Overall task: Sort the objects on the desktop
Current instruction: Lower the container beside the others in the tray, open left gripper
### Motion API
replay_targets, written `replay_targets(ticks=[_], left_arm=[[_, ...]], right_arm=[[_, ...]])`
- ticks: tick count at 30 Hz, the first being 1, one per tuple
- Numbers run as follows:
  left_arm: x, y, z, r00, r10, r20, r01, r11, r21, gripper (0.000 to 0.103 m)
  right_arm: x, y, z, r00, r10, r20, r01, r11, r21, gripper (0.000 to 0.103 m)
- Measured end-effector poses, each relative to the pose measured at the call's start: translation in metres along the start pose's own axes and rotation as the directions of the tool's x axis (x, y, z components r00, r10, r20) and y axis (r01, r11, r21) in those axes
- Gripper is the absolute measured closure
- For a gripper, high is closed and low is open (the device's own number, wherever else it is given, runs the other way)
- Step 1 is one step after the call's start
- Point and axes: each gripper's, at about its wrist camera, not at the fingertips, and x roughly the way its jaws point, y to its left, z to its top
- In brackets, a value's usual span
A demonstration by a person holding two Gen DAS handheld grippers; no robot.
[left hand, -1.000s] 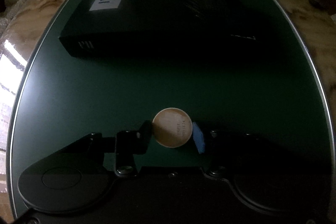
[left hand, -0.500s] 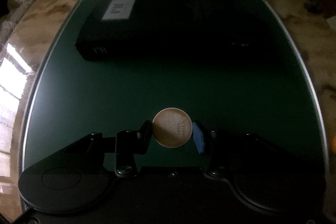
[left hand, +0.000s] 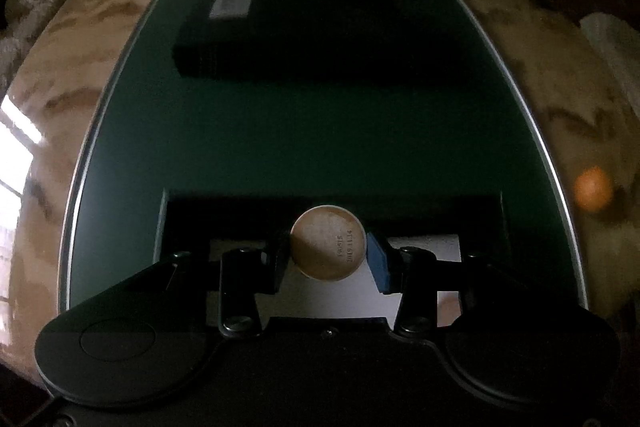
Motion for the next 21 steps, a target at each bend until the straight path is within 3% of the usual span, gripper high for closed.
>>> replay_targets(ticks=[13,21], left_arm=[[0.034,-0.006,-0.042,0.992,-0.02,-0.125,0.019,1.0,-0.011,0.062],[0.04,-0.009,-0.047,0.992,-0.006,-0.126,0.006,1.0,0.003,0.062]], right_arm=[[-0.002,-0.001,-0.004,1.0,-0.006,-0.01,0.006,1.0,0.004,0.033],[0.002,-0.003,-0.005,1.0,-0.008,-0.019,0.008,1.0,0.008,0.033]])
